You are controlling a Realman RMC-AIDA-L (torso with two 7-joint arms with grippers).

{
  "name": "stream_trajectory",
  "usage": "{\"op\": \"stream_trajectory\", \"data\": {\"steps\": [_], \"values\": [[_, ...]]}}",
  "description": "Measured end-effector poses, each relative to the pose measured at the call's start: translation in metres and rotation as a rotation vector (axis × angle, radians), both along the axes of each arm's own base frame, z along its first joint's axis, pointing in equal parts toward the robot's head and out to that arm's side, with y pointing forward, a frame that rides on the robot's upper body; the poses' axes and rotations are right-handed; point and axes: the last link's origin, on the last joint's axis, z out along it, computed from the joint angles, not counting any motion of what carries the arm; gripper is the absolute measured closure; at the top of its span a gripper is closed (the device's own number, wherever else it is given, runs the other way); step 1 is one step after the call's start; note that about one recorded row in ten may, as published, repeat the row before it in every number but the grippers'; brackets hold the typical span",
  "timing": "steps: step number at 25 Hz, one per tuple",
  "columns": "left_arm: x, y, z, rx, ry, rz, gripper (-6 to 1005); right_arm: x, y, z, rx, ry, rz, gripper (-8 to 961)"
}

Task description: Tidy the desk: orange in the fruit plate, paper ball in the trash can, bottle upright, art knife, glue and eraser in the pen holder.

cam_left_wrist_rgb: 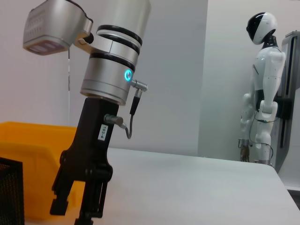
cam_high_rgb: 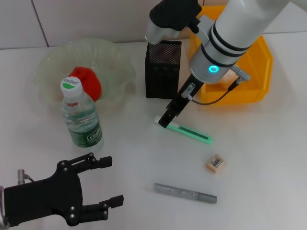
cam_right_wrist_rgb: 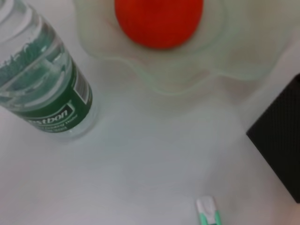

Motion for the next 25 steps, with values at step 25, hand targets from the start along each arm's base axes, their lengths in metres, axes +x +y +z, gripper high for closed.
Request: {"op": "stream_trajectory", "data": {"steps": [25], "values": [[0.0,0.0,0.0,-0.005,-0.004,0.002,183,0.017,-0.004,-0.021,0.001,-0.037,0.025,121]]}}
